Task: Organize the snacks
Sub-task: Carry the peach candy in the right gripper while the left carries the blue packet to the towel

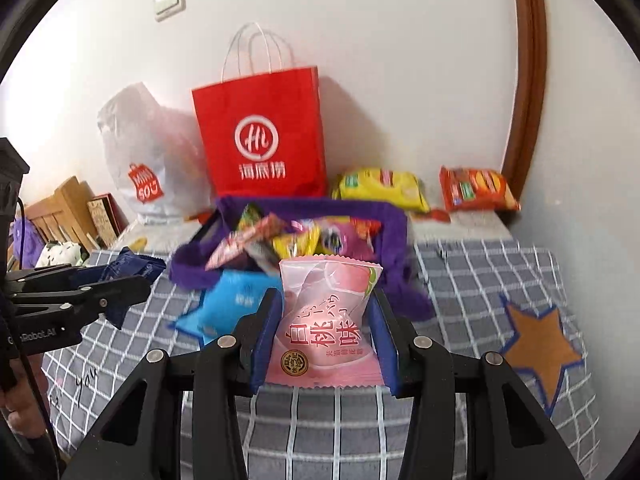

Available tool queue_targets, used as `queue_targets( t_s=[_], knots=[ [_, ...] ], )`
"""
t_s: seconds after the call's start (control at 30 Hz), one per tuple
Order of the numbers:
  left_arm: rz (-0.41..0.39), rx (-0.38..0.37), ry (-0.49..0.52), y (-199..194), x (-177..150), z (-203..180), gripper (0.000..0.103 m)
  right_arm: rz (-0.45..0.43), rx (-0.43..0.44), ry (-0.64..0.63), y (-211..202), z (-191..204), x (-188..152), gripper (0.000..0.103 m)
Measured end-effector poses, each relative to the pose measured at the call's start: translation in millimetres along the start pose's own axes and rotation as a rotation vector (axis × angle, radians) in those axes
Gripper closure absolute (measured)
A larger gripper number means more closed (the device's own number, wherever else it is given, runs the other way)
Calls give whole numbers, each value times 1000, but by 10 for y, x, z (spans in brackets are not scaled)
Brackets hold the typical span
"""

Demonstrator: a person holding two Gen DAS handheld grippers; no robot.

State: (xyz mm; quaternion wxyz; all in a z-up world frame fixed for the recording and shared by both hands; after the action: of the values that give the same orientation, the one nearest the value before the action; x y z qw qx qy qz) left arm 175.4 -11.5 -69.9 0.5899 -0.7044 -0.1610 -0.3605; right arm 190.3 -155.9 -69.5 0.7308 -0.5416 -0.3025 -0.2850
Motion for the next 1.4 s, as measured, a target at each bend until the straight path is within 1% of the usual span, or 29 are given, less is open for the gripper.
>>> queue_targets(
  t_s=[0.2, 0.47, 0.67, 0.93, 1.07, 1.17, 1.27, 1.33, 1.4],
  knots=[
    [-18, 16, -17, 41, 256, 114, 64, -21, 8, -25, 68, 125, 304, 59],
    [-35, 23, -36, 102, 513, 276, 64, -35, 20, -32, 216, 236, 645, 59],
    [-47, 39, -50, 141, 719, 433, 64, -35, 29, -14, 412, 247, 906, 59],
    [-36, 23, -73, 367, 971, 592, 64, -33, 50, 22, 714, 250, 1210, 59],
    [-25, 14, -81, 555, 1058, 632, 64, -25, 59, 22, 892, 266, 1301, 59],
    [-12, 12, -86, 719, 1072, 675, 64, -9, 50, 24, 1078, 224, 1287, 59],
    [11, 12, -103, 942, 1044, 756, 64, 51, 29, 16, 1304, 172, 1216, 59],
    [31, 3, -123, 1102, 1005, 819, 64, 68, 22, -1, 1407, 137, 1175, 58],
    [60, 3, -138, 1262, 944, 880, 64, 104, 5, -25, 1543, 91, 1117, 58]
  ],
)
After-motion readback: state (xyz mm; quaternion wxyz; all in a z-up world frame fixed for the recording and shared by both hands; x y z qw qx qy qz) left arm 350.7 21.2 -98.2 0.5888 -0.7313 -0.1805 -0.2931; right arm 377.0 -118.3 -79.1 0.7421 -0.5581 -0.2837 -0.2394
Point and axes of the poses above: each gripper's, at about its wrist camera, not at the fingertips, and y roughly the way its jaws point, z to its left, x to its top, the point moved 8 cm from there along y, roughly the way its jaws point, and after that the axes turned 12 degrees about y, right-handed, at the moved point
